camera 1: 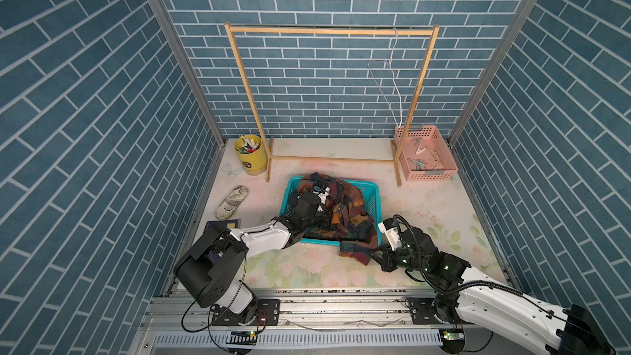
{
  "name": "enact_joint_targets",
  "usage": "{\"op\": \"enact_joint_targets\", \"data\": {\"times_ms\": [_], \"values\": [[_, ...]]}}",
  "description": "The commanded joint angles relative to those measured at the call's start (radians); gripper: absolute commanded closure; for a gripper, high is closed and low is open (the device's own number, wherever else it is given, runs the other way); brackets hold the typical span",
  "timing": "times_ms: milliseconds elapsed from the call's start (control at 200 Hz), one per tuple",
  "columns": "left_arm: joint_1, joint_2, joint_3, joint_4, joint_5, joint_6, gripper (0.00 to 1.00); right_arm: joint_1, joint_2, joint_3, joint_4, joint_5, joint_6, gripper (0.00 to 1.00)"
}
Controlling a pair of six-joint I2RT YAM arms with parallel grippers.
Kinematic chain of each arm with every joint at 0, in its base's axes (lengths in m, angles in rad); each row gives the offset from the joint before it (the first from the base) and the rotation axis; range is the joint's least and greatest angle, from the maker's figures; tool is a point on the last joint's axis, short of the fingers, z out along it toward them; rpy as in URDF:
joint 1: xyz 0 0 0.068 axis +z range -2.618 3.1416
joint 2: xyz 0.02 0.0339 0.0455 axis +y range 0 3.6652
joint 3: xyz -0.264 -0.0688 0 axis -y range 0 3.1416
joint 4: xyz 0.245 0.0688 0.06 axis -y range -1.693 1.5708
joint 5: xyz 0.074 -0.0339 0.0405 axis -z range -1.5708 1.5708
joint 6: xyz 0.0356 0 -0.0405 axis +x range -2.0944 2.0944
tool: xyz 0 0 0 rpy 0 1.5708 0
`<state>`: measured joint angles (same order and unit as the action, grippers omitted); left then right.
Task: Remove the clothespins securing long-sleeve shirts to the hanger
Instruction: Adjust the long-sleeve shirt at the bin.
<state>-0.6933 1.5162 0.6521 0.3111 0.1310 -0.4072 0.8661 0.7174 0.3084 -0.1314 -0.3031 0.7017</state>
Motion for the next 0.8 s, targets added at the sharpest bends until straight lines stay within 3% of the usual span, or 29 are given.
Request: {"op": "enact_joint_targets", "data": {"times_ms": [0,130,300,370,415,450,460,635,700,780,795], "values": [[-0.008,-0.009,-0.015,-0.023,-0.032,0.005,1.00,0.007,-0.062,0.105,-0.098,-0.001,0.003,1.00],[-0.008,0.005,-0.009,-0.023,-0.033,0.005,1.00,0.007,-0.071,0.200,-0.158,-0.013,-0.011,1.00],[-0.008,-0.006,-0.004,-0.022,-0.012,0.017,1.00,0.006,0.035,0.311,-0.151,0.017,-0.028,1.00],[-0.010,-0.034,-0.009,-0.031,0.012,0.038,0.78,-0.004,0.143,0.350,-0.157,0.055,-0.047,1.00],[-0.009,-0.067,-0.013,-0.058,0.016,0.045,0.54,-0.006,0.217,0.365,-0.134,0.059,-0.053,1.00],[-0.009,-0.107,-0.020,-0.072,0.026,0.055,0.11,-0.006,0.262,0.374,-0.115,0.076,-0.050,1.00],[-0.009,-0.121,-0.020,-0.078,0.029,0.058,0.03,-0.006,0.273,0.372,-0.104,0.080,-0.050,1.00],[-0.017,-0.426,-0.054,-0.235,-0.064,0.122,0.01,-0.027,0.384,0.426,-0.077,0.148,-0.102,1.00],[-0.015,-0.548,-0.045,-0.312,-0.114,0.153,0.01,-0.038,0.408,0.462,-0.103,0.144,-0.145,0.74],[-0.014,-0.662,-0.018,-0.403,-0.173,0.191,0.01,-0.044,0.411,0.509,-0.144,0.138,-0.198,0.06],[-0.014,-0.679,-0.011,-0.418,-0.185,0.201,0.01,-0.044,0.409,0.520,-0.154,0.139,-0.211,0.02]]}}
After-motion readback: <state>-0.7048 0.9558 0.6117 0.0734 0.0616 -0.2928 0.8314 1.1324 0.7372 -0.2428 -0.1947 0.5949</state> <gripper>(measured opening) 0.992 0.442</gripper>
